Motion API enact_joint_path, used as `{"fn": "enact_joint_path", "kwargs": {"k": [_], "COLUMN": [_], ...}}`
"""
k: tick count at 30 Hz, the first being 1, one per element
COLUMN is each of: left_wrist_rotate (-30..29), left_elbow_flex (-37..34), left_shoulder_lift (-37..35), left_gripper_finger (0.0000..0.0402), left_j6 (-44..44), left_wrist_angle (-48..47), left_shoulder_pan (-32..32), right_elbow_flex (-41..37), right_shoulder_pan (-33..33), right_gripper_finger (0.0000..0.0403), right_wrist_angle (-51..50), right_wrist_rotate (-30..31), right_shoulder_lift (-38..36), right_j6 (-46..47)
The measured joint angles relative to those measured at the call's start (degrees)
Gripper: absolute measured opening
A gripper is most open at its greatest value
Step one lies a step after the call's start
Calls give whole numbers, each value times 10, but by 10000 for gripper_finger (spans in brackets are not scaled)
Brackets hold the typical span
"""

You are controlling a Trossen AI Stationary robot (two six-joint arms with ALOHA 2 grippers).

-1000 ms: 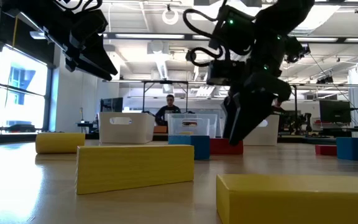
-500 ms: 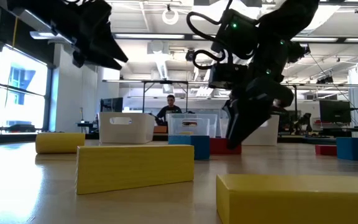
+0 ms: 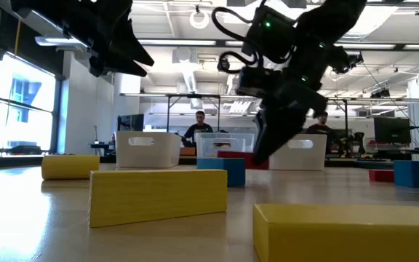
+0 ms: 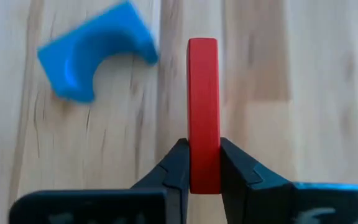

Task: Sort & place blocks by color
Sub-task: Put the red block into the left white bin

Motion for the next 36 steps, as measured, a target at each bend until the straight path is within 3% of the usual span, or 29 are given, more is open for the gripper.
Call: {"fn": "enact_joint_path", "kwargs": {"k": [6,18,36], "left_wrist_rotate": [66,142,175], "left_elbow_flex": [0,0,0], "left_shoulder_lift": [0,0,0], "left_gripper_finger": [200,200,200], "left_j6": [50,138,138], "left_wrist_angle": [0,0,8], "left_shoulder_pan": [0,0,0], "right_elbow_flex": [44,138,210], "right_shoulder_pan": [-10,-14,-33], "right_gripper_finger": [33,34,36], "right_wrist_angle": [0,-9,1], "right_wrist_rotate": [-2,-8,-2], "right_shoulder_lift": [0,0,0], "right_j6": [-33,-87,-107]}}
